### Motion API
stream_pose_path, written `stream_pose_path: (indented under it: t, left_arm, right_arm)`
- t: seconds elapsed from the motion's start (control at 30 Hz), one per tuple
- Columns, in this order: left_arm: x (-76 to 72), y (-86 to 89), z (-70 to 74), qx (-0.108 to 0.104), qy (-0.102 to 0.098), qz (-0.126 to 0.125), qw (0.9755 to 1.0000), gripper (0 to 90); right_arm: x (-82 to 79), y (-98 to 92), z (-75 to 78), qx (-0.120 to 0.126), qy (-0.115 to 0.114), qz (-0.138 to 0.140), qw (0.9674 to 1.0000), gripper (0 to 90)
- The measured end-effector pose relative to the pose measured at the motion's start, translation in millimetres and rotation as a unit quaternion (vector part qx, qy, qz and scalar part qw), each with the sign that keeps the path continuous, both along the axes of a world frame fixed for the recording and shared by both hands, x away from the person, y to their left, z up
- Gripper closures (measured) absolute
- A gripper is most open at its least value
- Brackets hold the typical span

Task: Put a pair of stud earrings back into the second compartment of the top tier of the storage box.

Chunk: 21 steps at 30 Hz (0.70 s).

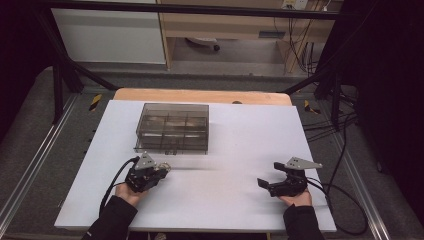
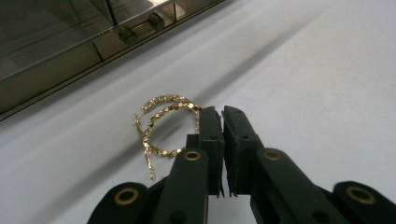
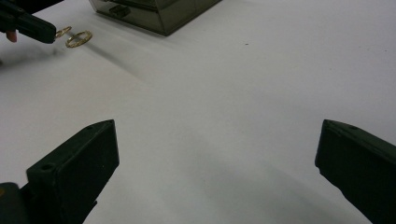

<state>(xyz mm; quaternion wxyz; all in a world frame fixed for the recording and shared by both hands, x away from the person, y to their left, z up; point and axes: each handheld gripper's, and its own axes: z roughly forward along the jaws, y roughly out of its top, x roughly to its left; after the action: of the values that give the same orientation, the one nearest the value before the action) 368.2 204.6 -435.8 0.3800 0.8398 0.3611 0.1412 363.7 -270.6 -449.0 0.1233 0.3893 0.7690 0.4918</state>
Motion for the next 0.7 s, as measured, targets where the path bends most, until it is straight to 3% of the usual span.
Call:
stream_pose_path:
  t: [0.7]
  left_arm:
    - [-13.7, 5.9, 10.1, -0.002, -0.003, -0.004, 1.0, 85.5]
  right_arm:
    - [0.0, 0.2, -0.2, 0.0, 0.0, 0.0, 1.0, 0.5]
